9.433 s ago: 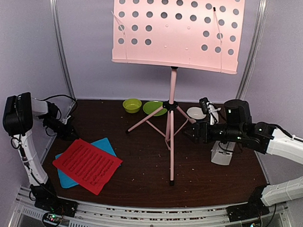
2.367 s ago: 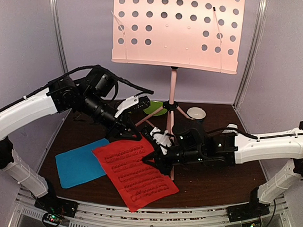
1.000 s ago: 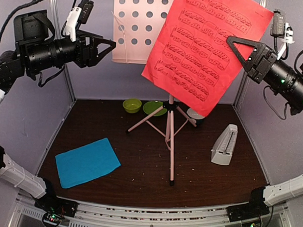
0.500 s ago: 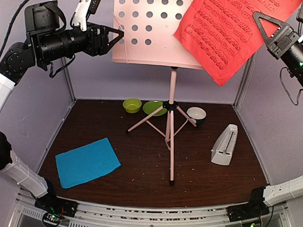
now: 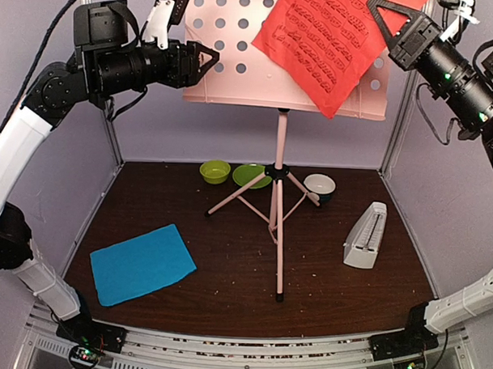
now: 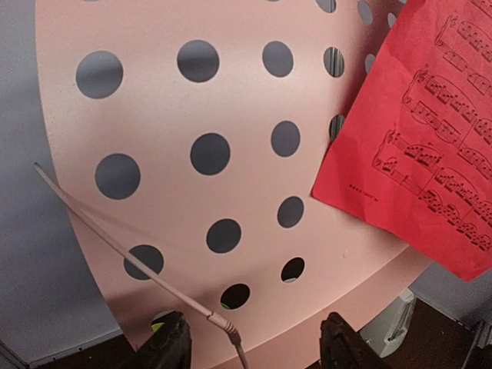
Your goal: Set up the instrument practice props
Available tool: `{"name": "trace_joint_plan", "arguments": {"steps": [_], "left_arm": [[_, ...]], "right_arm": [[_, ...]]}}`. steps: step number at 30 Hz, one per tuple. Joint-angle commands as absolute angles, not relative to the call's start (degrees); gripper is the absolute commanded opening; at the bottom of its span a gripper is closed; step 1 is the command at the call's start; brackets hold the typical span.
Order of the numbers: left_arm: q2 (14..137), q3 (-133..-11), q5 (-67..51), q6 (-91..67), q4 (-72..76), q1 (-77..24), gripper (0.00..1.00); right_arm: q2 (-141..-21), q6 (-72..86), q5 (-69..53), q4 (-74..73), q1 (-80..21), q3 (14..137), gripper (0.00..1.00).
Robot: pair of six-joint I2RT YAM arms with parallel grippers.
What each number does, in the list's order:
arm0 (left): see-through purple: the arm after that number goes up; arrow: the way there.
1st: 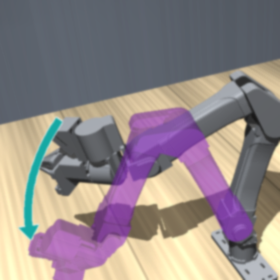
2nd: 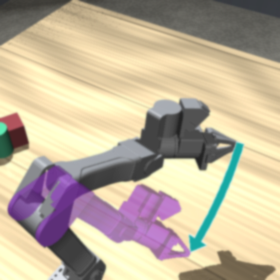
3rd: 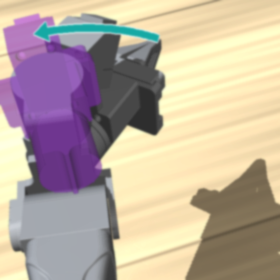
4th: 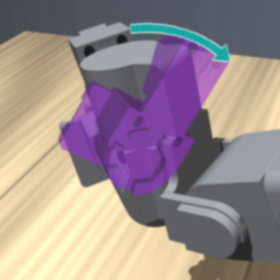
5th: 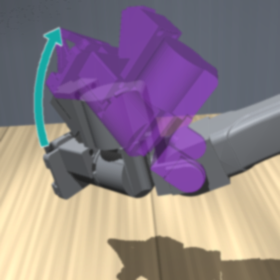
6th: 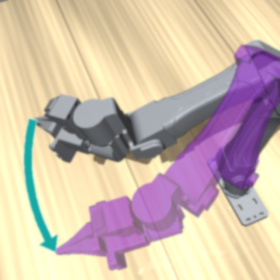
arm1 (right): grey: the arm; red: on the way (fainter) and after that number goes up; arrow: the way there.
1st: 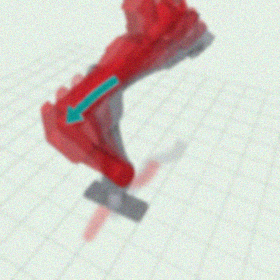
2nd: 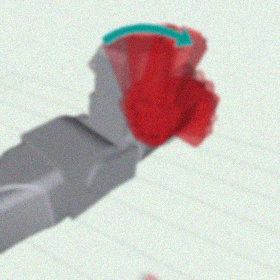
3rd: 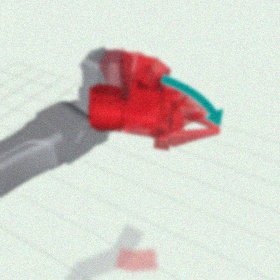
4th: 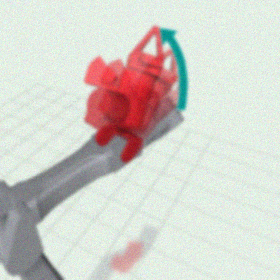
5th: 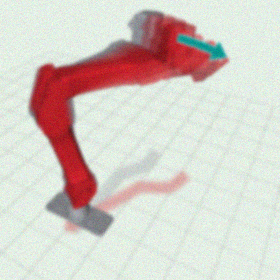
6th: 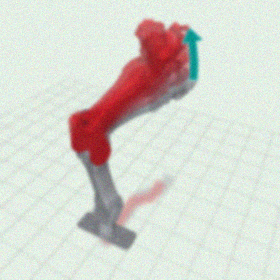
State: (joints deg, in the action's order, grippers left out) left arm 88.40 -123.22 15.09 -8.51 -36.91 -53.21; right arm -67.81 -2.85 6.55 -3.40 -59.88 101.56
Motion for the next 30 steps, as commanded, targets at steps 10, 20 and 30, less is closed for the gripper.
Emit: {"name": "trace_joint_plan", "arguments": {"steps": [10,20,30], "left_arm": [[89.2,-125.2,17.2,-9.2,-31.1,-53.3,0.45],[89.5,-125.0,19.4,-9.1,-30.3,-53.3,0.37],[86.8,-120.0,26.0,-13.2,-28.8,-53.3,0.41]], "right_arm": [[-78.4,-4.1,4.8,-4.5,-58.5,114.5,0.00],[-83.8,-5.4,8.2,-6.6,-58.4,120.3,0.00],[-84.6,-6.9,8.9,-6.4,-58.3,120.2,0.00]]}}
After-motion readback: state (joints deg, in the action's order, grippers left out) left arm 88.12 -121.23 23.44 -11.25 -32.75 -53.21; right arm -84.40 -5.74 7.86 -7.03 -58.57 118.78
